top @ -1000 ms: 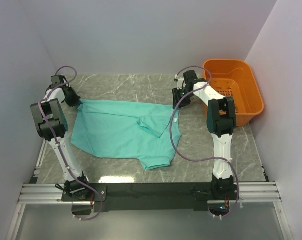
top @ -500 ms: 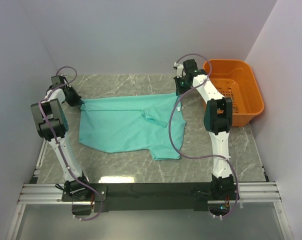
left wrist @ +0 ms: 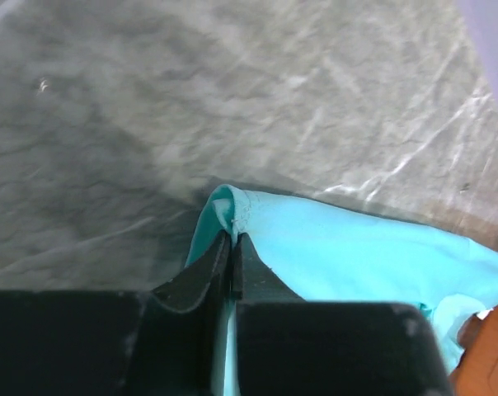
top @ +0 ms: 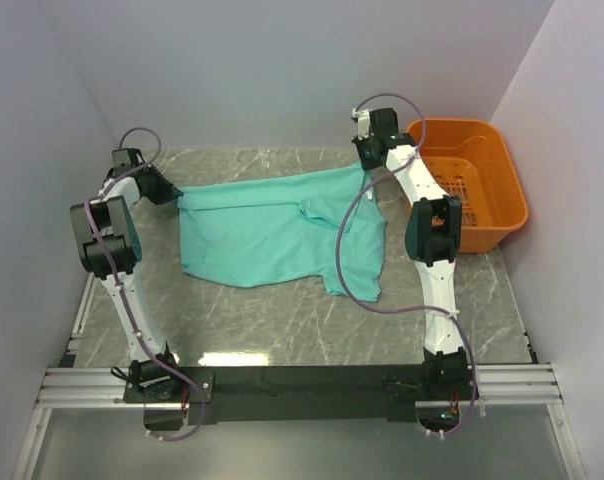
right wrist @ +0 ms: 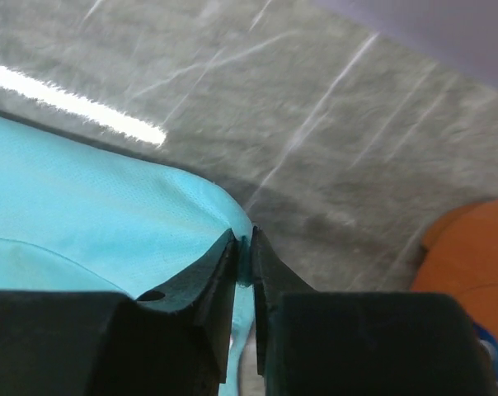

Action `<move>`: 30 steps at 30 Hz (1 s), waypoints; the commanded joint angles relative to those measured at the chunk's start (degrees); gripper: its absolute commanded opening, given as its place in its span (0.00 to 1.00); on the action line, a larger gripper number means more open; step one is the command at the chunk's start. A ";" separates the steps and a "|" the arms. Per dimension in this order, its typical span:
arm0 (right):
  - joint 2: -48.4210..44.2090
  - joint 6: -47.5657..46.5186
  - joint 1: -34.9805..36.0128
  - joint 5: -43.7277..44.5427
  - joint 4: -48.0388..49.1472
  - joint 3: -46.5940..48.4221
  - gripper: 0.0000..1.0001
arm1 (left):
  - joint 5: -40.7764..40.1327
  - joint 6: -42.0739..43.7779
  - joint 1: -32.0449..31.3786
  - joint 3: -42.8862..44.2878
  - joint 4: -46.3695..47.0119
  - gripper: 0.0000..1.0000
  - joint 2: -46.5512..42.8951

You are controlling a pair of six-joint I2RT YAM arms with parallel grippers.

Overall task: Fold and stack the t-shirts
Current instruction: Fold the tshirt

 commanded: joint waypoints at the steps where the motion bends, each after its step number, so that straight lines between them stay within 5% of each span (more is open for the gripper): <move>1: -1.08 0.37 -0.35 5.06 6.77 3.14 0.21 | 0.05 -1.71 -0.24 0.58 5.65 0.19 -2.42; 4: -3.27 0.73 -0.35 4.97 7.75 3.22 0.45 | -0.92 -0.40 -0.32 -0.38 6.18 0.38 -5.22; 9: -14.22 -0.23 -0.09 0.24 7.83 -4.14 0.54 | -7.83 4.43 -0.32 -7.49 8.74 0.59 -19.17; 13: -26.63 -9.27 0.09 -12.57 5.12 -16.35 0.57 | -10.16 8.92 -0.41 -16.53 9.35 0.64 -32.90; 14: -29.18 -12.08 0.18 -22.61 1.80 -22.12 0.58 | -9.54 9.01 -0.41 -21.86 9.87 0.68 -35.89; 17: -38.77 -27.17 0.79 -42.36 -9.79 -34.28 0.58 | -6.03 8.40 -0.68 -30.25 8.83 0.72 -46.09; 18: -42.62 -38.79 1.49 -45.53 -14.36 -37.26 0.59 | -4.54 8.57 -0.85 -31.83 6.47 0.72 -49.59; 22: -51.86 -48.75 7.90 -44.52 -24.42 -55.16 0.61 | -3.03 12.61 -4.71 -37.02 -1.88 0.71 -56.29; 30: -71.04 -33.39 11.16 -32.75 -4.22 -78.94 0.61 | -20.84 11.05 -15.00 -40.98 -11.56 0.71 -60.97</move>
